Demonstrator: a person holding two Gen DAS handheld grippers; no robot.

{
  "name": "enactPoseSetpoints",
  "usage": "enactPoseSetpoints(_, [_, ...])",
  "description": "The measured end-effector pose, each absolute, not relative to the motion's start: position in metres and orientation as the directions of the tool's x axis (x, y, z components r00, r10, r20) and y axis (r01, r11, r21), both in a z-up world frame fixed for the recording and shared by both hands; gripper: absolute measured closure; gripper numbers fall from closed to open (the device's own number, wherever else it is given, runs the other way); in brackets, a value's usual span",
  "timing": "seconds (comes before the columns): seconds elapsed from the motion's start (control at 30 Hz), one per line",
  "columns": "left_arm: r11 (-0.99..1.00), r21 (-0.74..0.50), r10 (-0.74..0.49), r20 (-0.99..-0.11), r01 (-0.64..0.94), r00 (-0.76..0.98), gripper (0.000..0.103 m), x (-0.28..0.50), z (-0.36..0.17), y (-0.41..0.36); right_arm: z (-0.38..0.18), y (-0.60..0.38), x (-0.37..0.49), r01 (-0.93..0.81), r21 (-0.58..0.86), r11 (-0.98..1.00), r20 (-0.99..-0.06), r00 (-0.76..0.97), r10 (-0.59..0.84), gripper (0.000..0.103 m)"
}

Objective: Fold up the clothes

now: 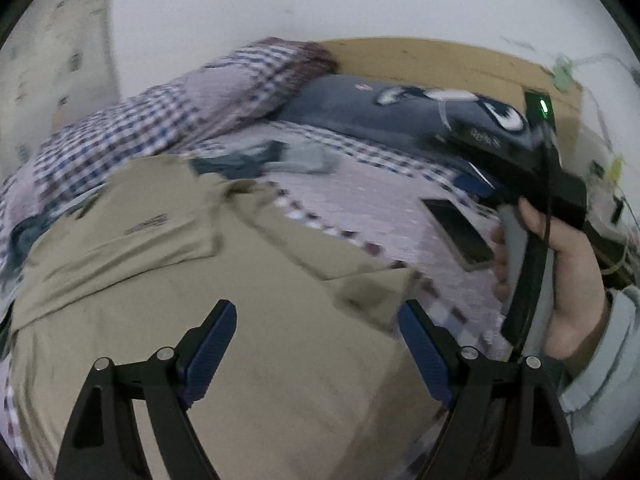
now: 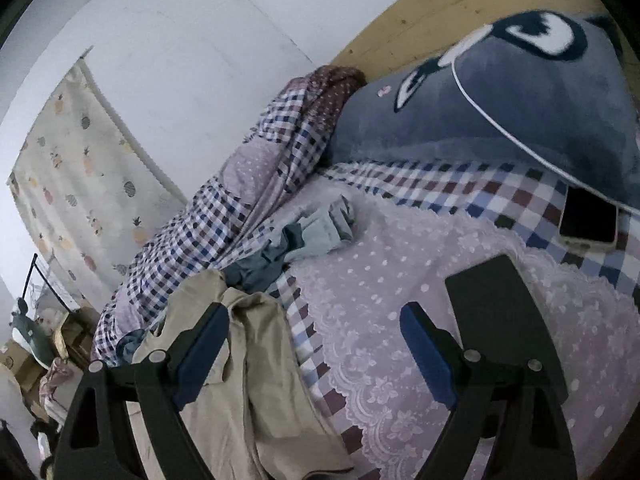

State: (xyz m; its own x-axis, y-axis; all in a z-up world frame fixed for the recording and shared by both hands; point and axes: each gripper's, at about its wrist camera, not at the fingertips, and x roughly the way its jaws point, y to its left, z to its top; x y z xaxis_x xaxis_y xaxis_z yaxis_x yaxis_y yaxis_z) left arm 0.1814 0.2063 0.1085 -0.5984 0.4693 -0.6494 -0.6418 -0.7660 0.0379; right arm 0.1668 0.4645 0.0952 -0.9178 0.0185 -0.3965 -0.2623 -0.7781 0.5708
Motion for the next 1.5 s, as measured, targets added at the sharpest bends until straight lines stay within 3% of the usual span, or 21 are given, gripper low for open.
enactPoseSetpoints(0.23, [-0.655, 0.068, 0.505, -0.702, -0.753, -0.503, 0.016, 0.184, 0.081, 0.282, 0.101, 0.475, 0.180, -0.219, 0.559, -0.800, -0.358, -0.934, 0.005, 0.013])
enactPoseSetpoints(0.57, [-0.678, 0.124, 0.437, -0.725, -0.725, -0.532, 0.016, 0.172, 0.063, 0.332, 0.090, 0.507, 0.195, -0.259, 0.625, -0.737, -0.368, -0.930, 0.014, 0.013])
enactPoseSetpoints(0.7, [-0.721, 0.082, 0.435, -0.719, -0.688, -0.542, 0.016, 0.162, 0.062, 0.338, 0.086, 0.517, 0.200, -0.270, 0.647, -0.713, -0.370, -0.929, 0.016, 0.013])
enactPoseSetpoints(0.83, [-0.752, -0.038, 0.485, -0.707, -0.658, -0.514, 0.016, 0.150, 0.063, 0.339, 0.084, 0.524, 0.204, -0.279, 0.658, -0.699, -0.369, -0.929, 0.023, 0.013])
enactPoseSetpoints(1.07, [-0.632, 0.172, 0.476, -0.683, -0.755, -0.554, 0.017, 0.149, 0.083, 0.347, 0.081, 0.536, 0.213, -0.295, 0.681, -0.670, -0.365, -0.930, 0.039, 0.013])
enactPoseSetpoints(1.37, [-0.344, 0.458, 0.371, -0.735, -0.820, -0.567, 0.021, 0.161, 0.050, 0.368, 0.078, 0.543, 0.217, -0.304, 0.701, -0.646, -0.364, -0.930, 0.043, 0.013])
enactPoseSetpoints(1.5, [-0.236, 0.504, 0.307, -0.773, -0.831, -0.556, 0.033, 0.163, 0.026, 0.379, 0.077, 0.545, 0.218, -0.310, 0.706, -0.637, -0.368, -0.929, 0.044, 0.013])
